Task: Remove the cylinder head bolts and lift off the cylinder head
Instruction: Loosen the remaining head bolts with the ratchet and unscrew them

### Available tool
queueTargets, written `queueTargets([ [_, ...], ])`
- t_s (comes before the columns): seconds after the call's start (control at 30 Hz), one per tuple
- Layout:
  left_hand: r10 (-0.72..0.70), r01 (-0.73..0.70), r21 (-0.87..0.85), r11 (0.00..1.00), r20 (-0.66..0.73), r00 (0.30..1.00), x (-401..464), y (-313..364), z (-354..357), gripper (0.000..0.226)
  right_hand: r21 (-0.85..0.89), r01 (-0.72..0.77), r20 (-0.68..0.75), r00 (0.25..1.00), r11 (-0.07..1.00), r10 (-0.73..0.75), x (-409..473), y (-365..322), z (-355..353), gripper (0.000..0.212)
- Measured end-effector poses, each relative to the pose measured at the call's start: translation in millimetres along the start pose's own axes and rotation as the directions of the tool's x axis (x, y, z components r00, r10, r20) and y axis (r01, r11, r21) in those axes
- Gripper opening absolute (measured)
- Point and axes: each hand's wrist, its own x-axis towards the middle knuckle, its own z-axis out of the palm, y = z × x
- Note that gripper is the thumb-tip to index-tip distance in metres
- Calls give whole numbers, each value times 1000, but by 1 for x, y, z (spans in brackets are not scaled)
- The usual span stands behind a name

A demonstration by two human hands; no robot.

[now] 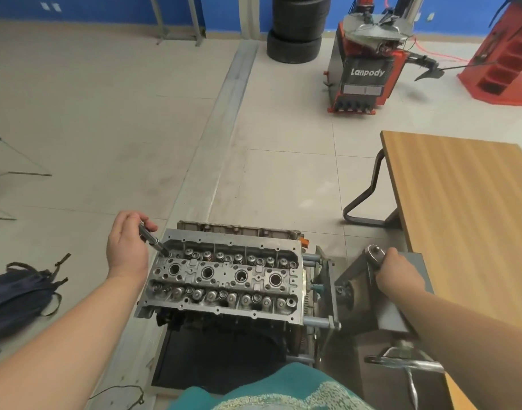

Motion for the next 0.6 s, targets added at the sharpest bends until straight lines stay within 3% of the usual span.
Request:
queueTargets([
  [0.17,-12,14,-29,999,49,999,6,-3,-6,23,-180,24,-60,998,983,-36,-11,-13,-8,37],
  [0.3,-11,18,-61,998,104,995,8,-5,-10,23,-94,219,-192,953,971,-233,-35,-73,-24,36],
  [0.37,-3,11,-54,998,152,988,8,-7,-16,23,21,420,-272,875,907,-399,-59,-126,-42,35],
  [0.47,10,-3,-25,1000,286,958,13,-14,-34,22,154,698,-339,702,699,-626,-112,-219,-77,27],
  [0.53,-19,26,-10,1000,409,912,21,-15,-49,21,125,815,-311,573,565,-758,-152,-277,-95,28],
  [0.6,-44,24,46,999,514,857,30,-16,-63,28,61,863,-213,502,501,-838,-186,-329,-106,38],
])
